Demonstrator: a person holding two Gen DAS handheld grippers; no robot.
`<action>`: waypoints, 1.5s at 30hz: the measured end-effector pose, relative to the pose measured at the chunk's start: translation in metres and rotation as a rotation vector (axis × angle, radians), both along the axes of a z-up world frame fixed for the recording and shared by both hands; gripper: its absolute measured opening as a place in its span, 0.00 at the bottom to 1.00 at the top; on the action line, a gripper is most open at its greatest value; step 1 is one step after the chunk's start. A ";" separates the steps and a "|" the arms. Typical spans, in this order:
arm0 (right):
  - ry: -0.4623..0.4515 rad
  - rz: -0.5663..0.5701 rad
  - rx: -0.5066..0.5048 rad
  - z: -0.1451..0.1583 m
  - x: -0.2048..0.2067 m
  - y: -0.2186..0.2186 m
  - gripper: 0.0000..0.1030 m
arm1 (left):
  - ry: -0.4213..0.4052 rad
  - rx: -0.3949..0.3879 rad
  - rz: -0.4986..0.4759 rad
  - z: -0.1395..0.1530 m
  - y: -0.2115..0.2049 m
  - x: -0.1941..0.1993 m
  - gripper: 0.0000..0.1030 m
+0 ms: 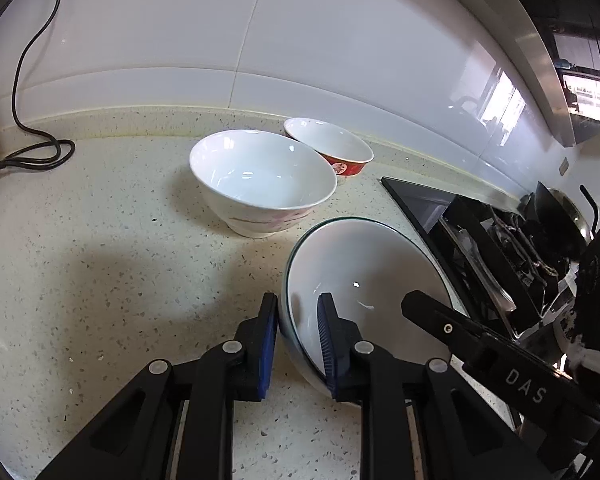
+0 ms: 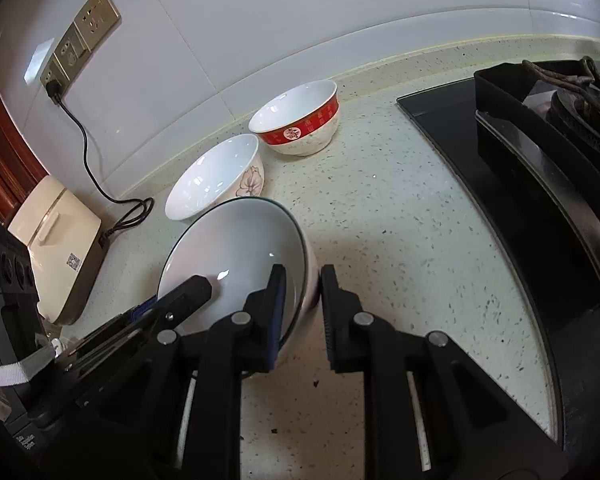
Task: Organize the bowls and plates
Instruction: 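Close both grippers on the rim of the green-rimmed plate, then lift the green-rimmed plate with both grippers and carry it beside the rose-print stack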
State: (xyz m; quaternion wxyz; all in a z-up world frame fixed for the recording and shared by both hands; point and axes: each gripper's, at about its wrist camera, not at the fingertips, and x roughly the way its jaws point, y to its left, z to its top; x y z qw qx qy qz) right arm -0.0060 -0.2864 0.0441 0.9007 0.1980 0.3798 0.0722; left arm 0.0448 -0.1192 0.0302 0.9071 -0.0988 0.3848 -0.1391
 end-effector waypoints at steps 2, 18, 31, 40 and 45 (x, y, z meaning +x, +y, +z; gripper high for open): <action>-0.003 0.005 0.012 -0.001 0.000 0.000 0.19 | 0.003 -0.013 0.006 0.001 0.003 0.000 0.20; -0.089 0.144 0.027 0.008 -0.012 0.045 0.16 | -0.058 -0.036 0.136 0.012 0.054 -0.030 0.20; -0.133 0.286 0.009 0.015 -0.021 0.096 0.16 | -0.157 -0.010 0.284 0.017 0.094 -0.073 0.20; -0.129 0.355 0.025 0.012 -0.025 0.133 0.16 | -0.188 -0.080 0.385 0.017 0.134 -0.093 0.20; -0.126 0.395 0.011 0.010 -0.026 0.155 0.16 | -0.201 -0.087 0.432 0.018 0.150 -0.103 0.20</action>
